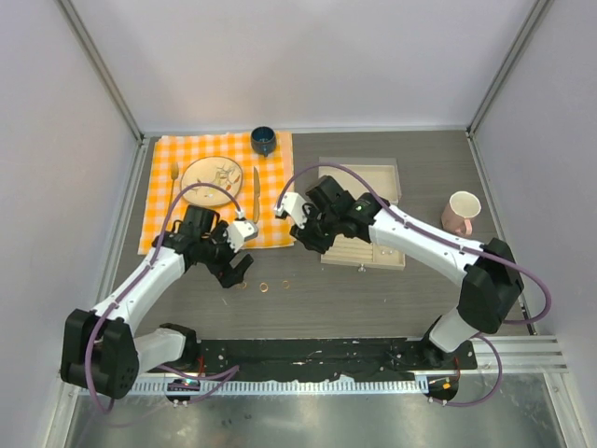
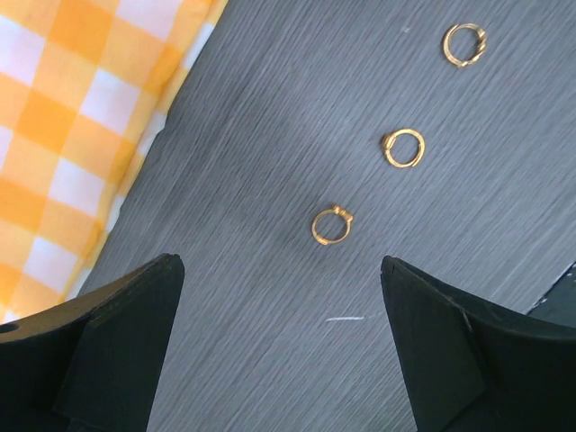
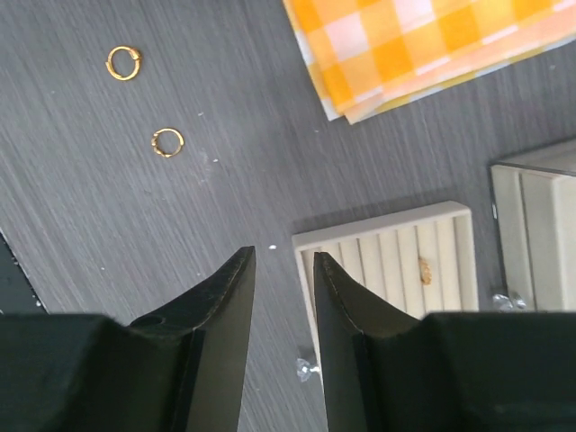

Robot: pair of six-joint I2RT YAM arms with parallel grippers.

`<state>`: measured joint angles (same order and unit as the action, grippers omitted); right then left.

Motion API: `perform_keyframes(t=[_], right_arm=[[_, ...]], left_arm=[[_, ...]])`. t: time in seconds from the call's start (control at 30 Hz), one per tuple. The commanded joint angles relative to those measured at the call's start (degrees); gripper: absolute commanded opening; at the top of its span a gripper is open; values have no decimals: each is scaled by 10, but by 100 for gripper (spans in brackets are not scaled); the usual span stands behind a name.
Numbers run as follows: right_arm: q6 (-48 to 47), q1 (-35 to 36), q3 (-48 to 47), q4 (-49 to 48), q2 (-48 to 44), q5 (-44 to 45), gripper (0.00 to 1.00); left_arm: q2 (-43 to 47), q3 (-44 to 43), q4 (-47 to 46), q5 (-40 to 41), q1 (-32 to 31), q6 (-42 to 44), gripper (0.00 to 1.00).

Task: Organize the mixed jewelry

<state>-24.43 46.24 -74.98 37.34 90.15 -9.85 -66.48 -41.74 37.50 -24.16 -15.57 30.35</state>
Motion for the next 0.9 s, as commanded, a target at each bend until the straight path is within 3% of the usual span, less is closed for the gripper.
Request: perform_keyframes(t=[0.0, 0.2, 0.4, 0.53, 0.87], right_arm=[[25, 21, 11, -40, -20, -22, 37], [31, 64, 33, -94, -4, -14, 38], [35, 92, 13, -114, 30, 8, 38], [38, 92, 19, -127, 30, 20, 37], [34, 88, 53, -140, -23, 66, 33]], left_arm=[[34, 14, 1, 50, 0, 43, 96], [99, 67, -34, 90, 2, 56, 96], [115, 73, -36, 78, 11, 46, 96], [90, 73, -58, 71, 11, 44, 96], [-18, 58, -111, 74, 8, 6, 83]])
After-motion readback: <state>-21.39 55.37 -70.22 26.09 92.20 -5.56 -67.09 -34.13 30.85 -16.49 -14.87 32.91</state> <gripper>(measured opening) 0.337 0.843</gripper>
